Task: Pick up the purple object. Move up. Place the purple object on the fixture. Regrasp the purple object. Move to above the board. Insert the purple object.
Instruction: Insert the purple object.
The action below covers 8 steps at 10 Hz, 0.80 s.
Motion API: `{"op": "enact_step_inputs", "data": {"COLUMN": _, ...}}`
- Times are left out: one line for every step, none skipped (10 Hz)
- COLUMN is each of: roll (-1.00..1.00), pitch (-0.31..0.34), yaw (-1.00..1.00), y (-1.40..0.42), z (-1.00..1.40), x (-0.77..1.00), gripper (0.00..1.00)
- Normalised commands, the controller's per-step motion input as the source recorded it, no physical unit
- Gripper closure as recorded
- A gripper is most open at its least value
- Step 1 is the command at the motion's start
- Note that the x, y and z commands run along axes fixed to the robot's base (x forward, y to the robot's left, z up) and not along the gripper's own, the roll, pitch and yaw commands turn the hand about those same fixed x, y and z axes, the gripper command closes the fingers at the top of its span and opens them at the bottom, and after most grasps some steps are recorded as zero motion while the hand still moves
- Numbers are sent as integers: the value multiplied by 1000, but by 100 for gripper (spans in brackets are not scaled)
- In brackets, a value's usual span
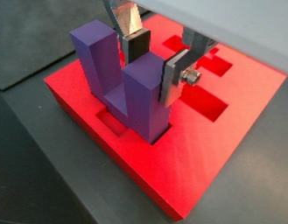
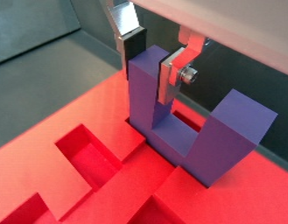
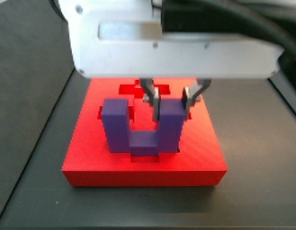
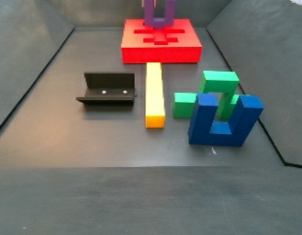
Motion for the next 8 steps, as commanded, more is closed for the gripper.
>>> {"op": "enact_step_inputs", "data": {"roll": 121, "pitch": 6, "yaw": 0, "y": -63, "z": -434, "x": 94, "gripper": 100}}
{"op": "enact_step_inputs", "data": {"roll": 111, "pitch": 4, "yaw": 0, "y": -74, "z": -431, "x": 114, "gripper": 100}}
{"op": "enact_step_inputs", "data": {"roll": 106, "pitch": 0, "yaw": 0, "y": -94, "z": -417, "x": 100, "gripper": 100}}
{"op": "enact_step_inputs", "data": {"roll": 59, "pitch": 0, "yaw": 0, "y": -51, "z": -260, "x": 29, "gripper": 100}}
{"op": "enact_step_inputs", "data": {"roll": 0, "pitch": -10, "yaw": 0, "y": 0, "z": 0, "x": 0, "gripper": 100}}
{"op": "enact_step_inputs", "data": {"roll": 0, "pitch": 0, "yaw": 0, "y": 0, "z": -31, "x": 0, "gripper": 100}}
{"op": "enact_step_inputs", "data": {"roll": 0, "pitch": 13, "yaw": 0, "y": 0, "z": 0, "x": 20, "gripper": 100}}
{"op": "enact_step_inputs", "data": {"roll": 0, "pitch": 0, "yaw": 0, "y": 0, "z": -26, "x": 0, "gripper": 100}}
